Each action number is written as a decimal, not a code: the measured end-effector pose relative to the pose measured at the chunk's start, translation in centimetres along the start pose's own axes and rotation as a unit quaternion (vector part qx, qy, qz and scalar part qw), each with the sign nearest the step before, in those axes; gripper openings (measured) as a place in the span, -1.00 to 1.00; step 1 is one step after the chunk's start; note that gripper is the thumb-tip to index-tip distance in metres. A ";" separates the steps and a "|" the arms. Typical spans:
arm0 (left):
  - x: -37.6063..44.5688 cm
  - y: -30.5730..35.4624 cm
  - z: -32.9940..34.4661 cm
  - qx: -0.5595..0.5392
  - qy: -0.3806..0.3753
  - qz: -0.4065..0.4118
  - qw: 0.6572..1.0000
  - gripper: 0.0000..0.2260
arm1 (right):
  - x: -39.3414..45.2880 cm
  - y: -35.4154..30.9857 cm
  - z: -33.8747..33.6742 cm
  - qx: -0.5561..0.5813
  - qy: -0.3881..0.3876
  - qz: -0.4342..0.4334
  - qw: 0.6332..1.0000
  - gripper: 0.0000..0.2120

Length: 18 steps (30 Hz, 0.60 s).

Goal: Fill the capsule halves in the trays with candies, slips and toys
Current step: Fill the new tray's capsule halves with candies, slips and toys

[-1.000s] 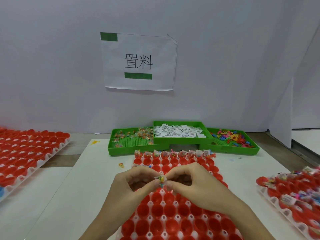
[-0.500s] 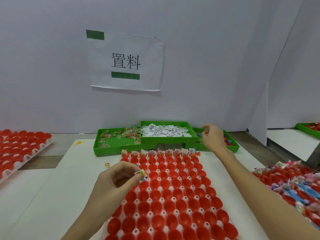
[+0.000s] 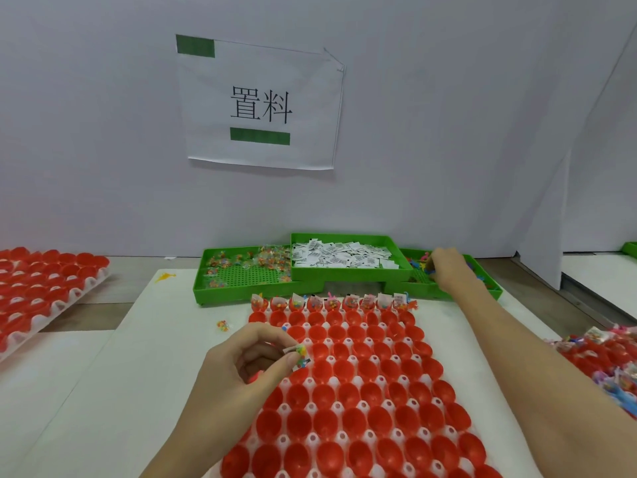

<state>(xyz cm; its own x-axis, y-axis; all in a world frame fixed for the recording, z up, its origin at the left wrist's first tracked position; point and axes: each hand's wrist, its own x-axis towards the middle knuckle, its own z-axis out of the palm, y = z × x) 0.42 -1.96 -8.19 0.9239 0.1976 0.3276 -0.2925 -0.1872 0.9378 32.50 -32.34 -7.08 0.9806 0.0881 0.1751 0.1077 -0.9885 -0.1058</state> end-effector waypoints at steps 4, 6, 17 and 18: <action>0.0 0.1 0.0 0.002 -0.002 0.001 1.000 -0.92 | 0.2 0.0 0.0 0.011 -0.011 0.005 1.000 -0.90; 0.1 0.1 0.0 0.003 0.000 0.000 1.000 -0.92 | 0.1 0.1 -0.2 0.021 -0.008 0.004 1.000 -0.92; -0.4 0.2 0.0 0.010 -0.003 0.004 1.000 -0.90 | -5.2 -3.5 -2.9 0.255 0.143 -0.022 0.956 -0.85; -0.5 0.3 0.1 0.008 -0.005 0.006 1.000 -0.89 | -6.8 -4.4 -3.6 0.294 0.147 -0.030 0.944 -0.85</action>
<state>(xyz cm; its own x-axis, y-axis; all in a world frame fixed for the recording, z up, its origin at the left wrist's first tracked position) -0.10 -2.19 -8.10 0.9230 0.1856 0.3370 -0.2991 -0.2048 0.9320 24.82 -29.06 -4.27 0.8910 0.0179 0.4537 0.3185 -0.7368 -0.5964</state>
